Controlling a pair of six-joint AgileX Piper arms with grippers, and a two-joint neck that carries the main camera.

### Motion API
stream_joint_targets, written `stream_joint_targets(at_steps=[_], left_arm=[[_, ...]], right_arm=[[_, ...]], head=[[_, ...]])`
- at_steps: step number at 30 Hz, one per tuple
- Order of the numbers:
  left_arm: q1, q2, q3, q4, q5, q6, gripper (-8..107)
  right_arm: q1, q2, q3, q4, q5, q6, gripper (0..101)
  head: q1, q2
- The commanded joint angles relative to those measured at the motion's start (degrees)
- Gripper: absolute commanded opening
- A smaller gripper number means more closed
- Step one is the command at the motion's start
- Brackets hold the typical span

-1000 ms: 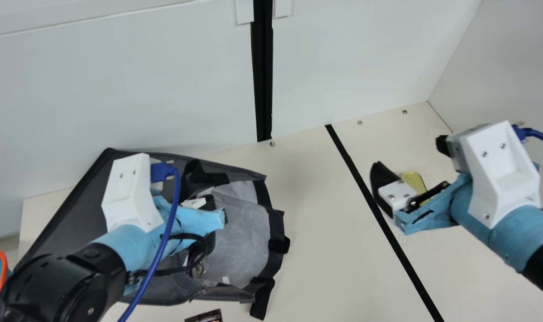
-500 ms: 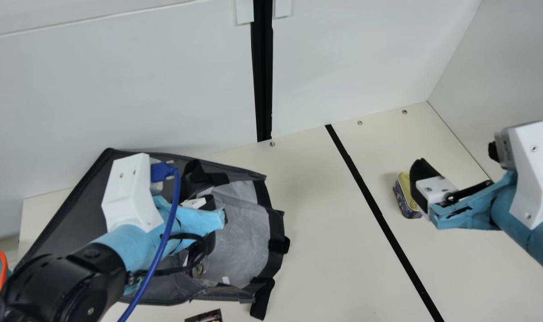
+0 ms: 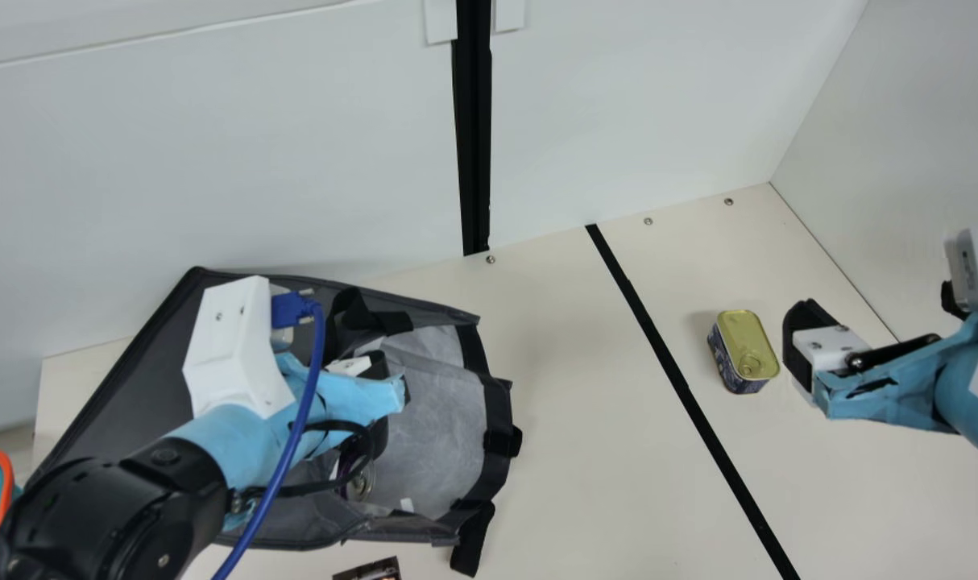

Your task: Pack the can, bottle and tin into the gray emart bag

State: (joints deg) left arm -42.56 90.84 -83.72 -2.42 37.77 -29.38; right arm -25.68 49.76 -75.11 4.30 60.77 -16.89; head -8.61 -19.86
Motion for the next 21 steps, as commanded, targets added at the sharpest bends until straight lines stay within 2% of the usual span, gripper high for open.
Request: stream_joint_targets(at_steps=[1,12,21], left_arm=[[0.00,0.00,0.00,0.00,0.00,0.00,10],[0.00,0.00,0.00,0.00,0.00,0.00,10],[0.00,0.00,0.00,0.00,0.00,0.00,10]], right_arm=[[0.30,0.10,-0.83,-1.29,1.43,0.93,91],[2.63,0.62,-4.63,-6.99,9.06,5.23,91],[3.03,0.13,-1.87,-8.70,9.13,6.38,91]], head=[[-1.39,-0.14],[-1.39,-0.14],[-1.39,-0.14]])
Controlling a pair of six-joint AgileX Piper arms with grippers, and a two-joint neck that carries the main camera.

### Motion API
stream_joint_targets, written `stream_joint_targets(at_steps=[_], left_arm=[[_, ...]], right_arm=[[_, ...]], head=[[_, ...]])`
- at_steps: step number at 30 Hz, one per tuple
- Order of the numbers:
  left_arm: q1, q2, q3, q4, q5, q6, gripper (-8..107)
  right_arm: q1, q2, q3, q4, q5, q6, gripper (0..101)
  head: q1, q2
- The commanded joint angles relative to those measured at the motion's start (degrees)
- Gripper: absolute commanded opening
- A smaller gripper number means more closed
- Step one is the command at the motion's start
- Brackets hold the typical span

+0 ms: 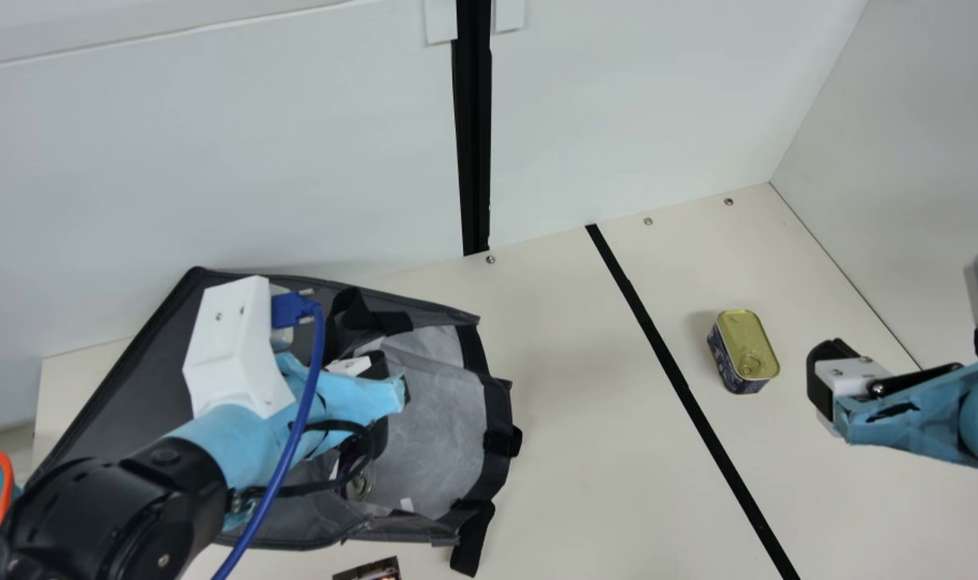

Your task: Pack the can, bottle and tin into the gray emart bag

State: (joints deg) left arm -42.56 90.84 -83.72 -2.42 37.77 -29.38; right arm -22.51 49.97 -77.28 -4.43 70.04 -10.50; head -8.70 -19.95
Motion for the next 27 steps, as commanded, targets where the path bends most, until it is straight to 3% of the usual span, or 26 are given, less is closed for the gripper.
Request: stream_joint_targets(at_steps=[1,27], left_arm=[[0.00,0.00,0.00,0.00,0.00,0.00,10],[0.00,0.00,0.00,0.00,0.00,0.00,10]], right_arm=[[-0.29,-0.14,0.60,0.08,-0.14,-0.05,91],[-2.08,0.32,3.51,2.96,-0.14,-2.36,91]], head=[[-1.30,-0.05],[-1.30,-0.05]])
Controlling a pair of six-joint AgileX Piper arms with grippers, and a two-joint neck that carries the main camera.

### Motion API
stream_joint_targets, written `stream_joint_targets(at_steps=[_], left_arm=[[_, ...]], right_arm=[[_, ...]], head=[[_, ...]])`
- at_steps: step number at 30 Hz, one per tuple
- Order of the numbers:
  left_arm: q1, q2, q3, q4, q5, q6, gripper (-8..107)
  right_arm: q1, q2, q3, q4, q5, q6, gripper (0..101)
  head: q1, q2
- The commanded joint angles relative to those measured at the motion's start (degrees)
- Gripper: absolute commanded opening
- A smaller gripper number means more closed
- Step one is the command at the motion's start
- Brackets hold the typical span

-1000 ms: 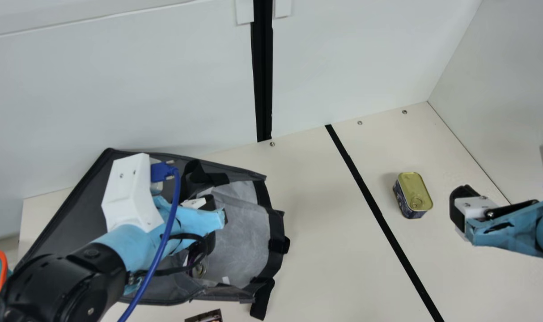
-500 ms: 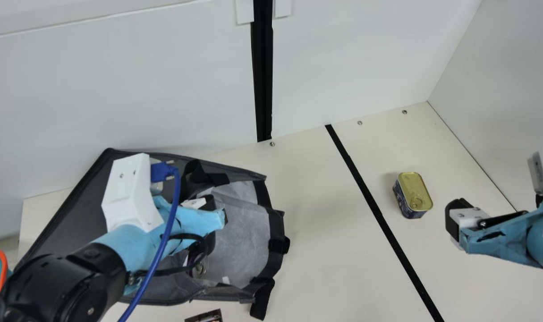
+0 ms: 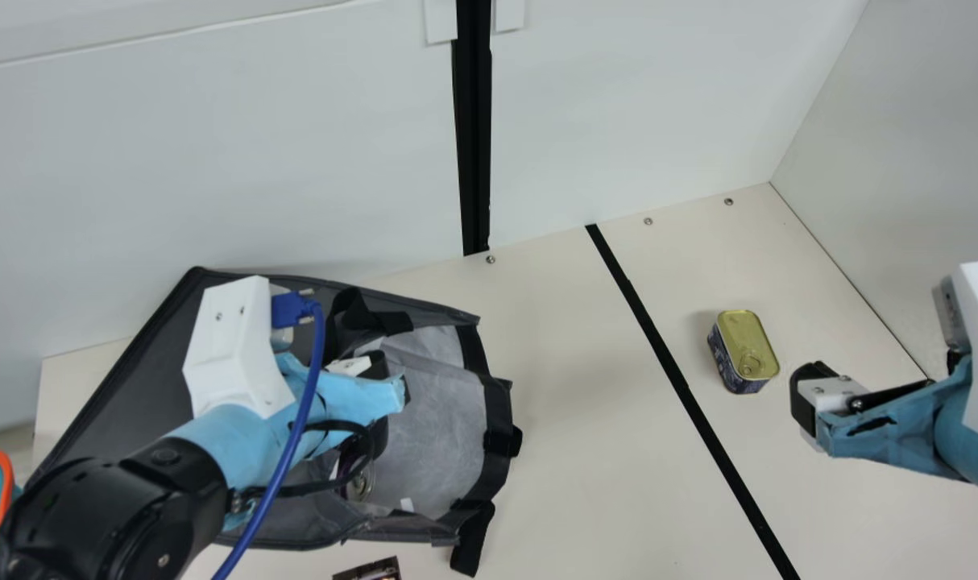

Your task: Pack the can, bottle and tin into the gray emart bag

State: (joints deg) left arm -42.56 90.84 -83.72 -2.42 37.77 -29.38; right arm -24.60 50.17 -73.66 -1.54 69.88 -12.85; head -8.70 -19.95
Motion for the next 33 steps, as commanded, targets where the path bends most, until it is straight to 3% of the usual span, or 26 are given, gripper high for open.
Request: stream_joint_targets(at_steps=[1,33], left_arm=[[0.00,0.00,0.00,0.00,0.00,0.00,10],[0.00,0.00,0.00,0.00,0.00,0.00,10]], right_arm=[[0.03,0.26,-0.16,0.12,0.02,-0.06,91],[-0.83,10.17,-5.20,1.59,0.02,-3.47,91]], head=[[-1.30,-0.05],[-1.30,-0.05]])
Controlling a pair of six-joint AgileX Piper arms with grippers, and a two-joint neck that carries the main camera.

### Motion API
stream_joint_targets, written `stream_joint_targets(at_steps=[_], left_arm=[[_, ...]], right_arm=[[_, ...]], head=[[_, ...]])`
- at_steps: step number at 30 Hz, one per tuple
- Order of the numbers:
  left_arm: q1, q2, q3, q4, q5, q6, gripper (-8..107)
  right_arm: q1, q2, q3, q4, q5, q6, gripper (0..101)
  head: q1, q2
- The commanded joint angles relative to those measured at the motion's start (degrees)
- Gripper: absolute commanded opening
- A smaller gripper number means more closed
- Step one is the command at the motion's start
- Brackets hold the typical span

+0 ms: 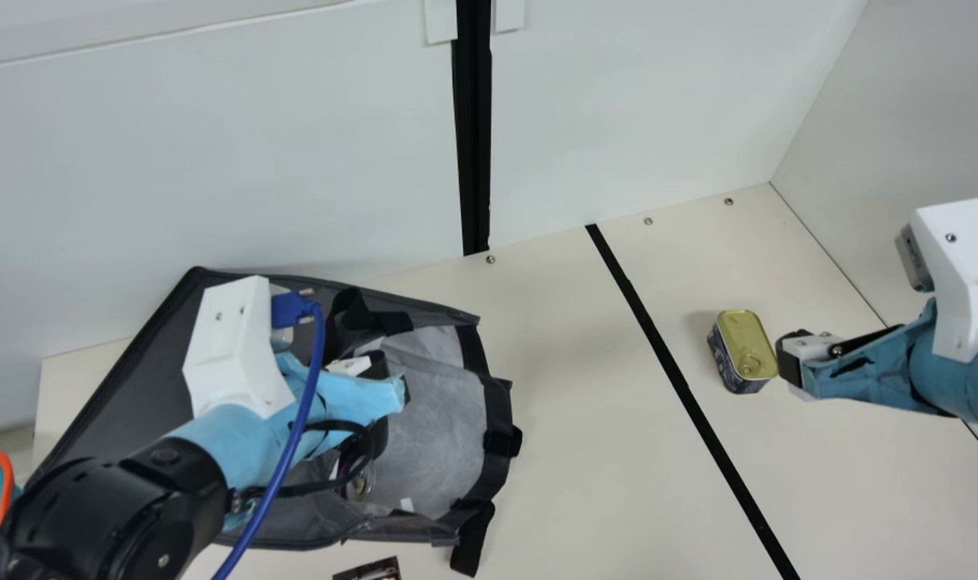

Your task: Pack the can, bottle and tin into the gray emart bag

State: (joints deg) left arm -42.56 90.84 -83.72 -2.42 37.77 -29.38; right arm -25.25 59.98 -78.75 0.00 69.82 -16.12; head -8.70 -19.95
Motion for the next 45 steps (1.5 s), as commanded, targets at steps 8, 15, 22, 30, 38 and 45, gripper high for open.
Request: stream_joint_targets(at_steps=[8,15,22,30,38,45], left_arm=[[0.00,0.00,0.00,0.00,0.00,0.00,10],[0.00,0.00,0.00,0.00,0.00,0.00,10],[0.00,0.00,0.00,0.00,0.00,0.00,10],[0.00,0.00,0.00,0.00,0.00,0.00,10],[0.00,0.00,0.00,0.00,0.00,0.00,10],[0.00,0.00,0.00,0.00,0.00,0.00,10]], right_arm=[[-2.10,3.34,-0.25,1.95,-1.24,-2.55,91],[-3.67,5.84,0.18,3.47,-2.79,-4.59,91],[-4.68,8.22,0.64,4.55,-4.19,-6.15,91],[-5.07,10.86,1.28,5.23,-5.73,-7.15,91],[-5.20,13.29,1.97,5.72,-7.05,-7.83,91],[-5.16,15.31,2.68,6.14,-8.21,-8.25,91]], head=[[-1.30,-0.05],[-1.30,-0.05],[-1.30,-0.05],[-1.30,-0.05],[-1.30,-0.05],[-1.30,-0.05]])
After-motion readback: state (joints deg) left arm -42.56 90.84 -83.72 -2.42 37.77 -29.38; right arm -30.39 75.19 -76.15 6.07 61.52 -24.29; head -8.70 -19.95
